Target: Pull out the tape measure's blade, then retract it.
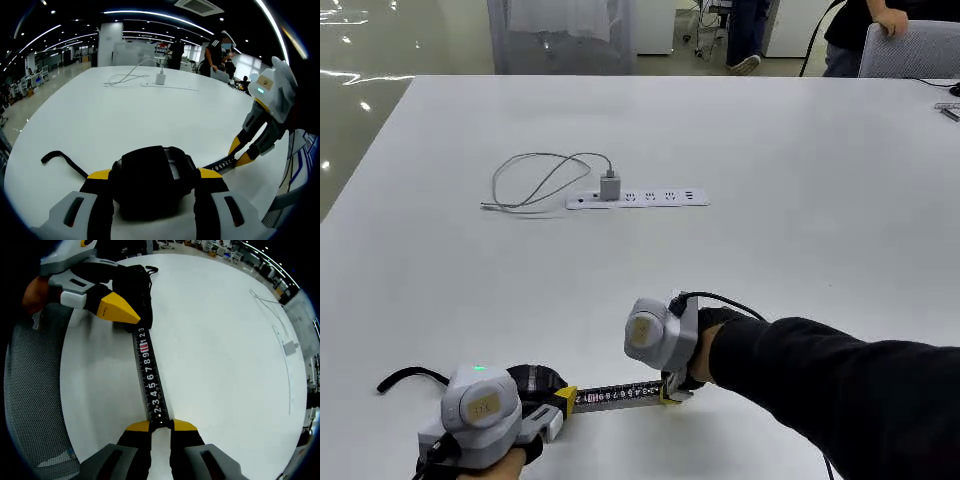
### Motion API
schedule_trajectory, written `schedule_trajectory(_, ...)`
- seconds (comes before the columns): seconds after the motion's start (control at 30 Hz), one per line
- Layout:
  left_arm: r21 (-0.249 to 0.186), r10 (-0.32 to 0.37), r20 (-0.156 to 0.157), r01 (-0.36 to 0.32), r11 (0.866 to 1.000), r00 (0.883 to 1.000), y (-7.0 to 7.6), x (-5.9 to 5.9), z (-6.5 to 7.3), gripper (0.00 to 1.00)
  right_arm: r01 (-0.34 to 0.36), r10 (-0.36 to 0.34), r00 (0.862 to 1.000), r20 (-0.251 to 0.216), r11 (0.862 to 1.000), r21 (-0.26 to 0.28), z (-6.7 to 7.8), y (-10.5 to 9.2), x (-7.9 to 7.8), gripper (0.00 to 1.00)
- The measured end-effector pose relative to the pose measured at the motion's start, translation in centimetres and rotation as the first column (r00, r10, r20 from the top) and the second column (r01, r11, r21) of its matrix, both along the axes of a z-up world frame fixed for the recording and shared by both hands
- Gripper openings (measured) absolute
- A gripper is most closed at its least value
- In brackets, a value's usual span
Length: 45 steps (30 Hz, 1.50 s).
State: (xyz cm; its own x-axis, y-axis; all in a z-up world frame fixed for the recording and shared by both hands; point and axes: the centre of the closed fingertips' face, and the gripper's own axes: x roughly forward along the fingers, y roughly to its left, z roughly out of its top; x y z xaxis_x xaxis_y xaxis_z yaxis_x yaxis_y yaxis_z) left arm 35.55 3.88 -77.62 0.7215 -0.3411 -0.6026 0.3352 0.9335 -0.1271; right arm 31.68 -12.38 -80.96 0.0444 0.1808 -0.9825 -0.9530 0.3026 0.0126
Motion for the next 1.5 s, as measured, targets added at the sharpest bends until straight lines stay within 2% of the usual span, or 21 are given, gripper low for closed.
schedule_trajectory(1.5,-0.009,-0.001,-0.008,0.001,1.000,1.000,0.0,0.1,-0.1,0.61,0.006,-0.006,1.000,0.011,1.000,0.010,-0.1,2.1,0.3,0.09)
